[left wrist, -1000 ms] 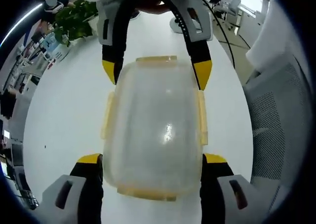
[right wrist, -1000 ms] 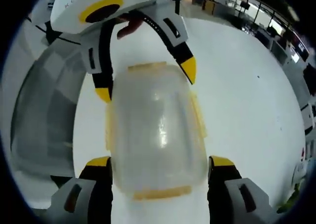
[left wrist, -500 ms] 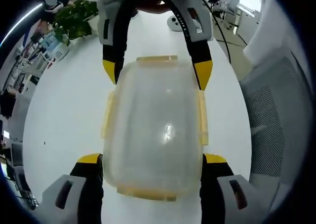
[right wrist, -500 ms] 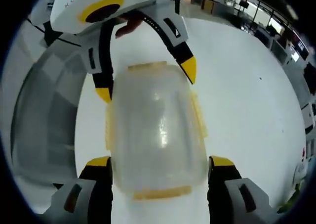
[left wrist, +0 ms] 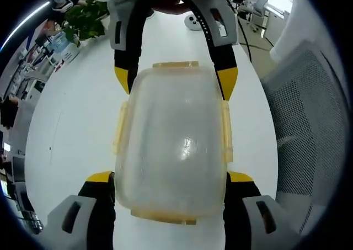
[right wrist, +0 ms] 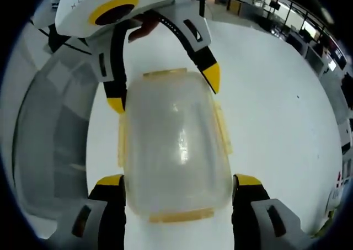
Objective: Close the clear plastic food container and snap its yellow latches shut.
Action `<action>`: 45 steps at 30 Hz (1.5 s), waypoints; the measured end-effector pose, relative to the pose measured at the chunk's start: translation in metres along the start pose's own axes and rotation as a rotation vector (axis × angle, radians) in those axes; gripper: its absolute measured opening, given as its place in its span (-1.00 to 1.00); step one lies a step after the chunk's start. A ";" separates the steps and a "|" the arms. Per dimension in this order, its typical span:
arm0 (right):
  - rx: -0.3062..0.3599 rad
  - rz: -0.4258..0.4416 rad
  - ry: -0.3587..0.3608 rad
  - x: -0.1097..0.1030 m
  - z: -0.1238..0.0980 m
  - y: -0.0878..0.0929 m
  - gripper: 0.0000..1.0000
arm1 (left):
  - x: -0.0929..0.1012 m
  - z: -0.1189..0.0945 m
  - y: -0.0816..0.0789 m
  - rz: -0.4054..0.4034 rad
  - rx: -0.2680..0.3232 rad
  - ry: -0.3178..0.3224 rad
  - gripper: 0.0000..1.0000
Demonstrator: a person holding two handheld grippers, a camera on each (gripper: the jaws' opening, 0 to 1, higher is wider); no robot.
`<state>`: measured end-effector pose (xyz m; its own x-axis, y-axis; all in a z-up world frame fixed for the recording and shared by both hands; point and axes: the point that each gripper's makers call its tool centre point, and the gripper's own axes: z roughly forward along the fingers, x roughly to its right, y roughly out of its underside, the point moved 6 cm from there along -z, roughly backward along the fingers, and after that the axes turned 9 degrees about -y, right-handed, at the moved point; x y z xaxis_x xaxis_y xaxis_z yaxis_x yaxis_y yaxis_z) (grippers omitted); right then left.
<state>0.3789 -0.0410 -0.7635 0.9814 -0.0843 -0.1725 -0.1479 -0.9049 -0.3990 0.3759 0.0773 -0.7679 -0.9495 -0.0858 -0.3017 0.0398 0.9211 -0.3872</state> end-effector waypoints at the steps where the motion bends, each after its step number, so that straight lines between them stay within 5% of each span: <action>1: 0.000 -0.001 0.000 -0.001 0.001 -0.002 0.59 | 0.000 -0.001 0.003 -0.002 0.000 -0.001 0.64; 45: -0.033 -0.027 -0.007 -0.020 0.040 -0.079 0.59 | 0.008 -0.038 0.081 -0.041 0.008 -0.013 0.65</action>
<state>0.3662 0.0490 -0.7646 0.9841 -0.0572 -0.1683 -0.1173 -0.9203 -0.3733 0.3597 0.1658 -0.7682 -0.9462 -0.1288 -0.2968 0.0031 0.9136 -0.4065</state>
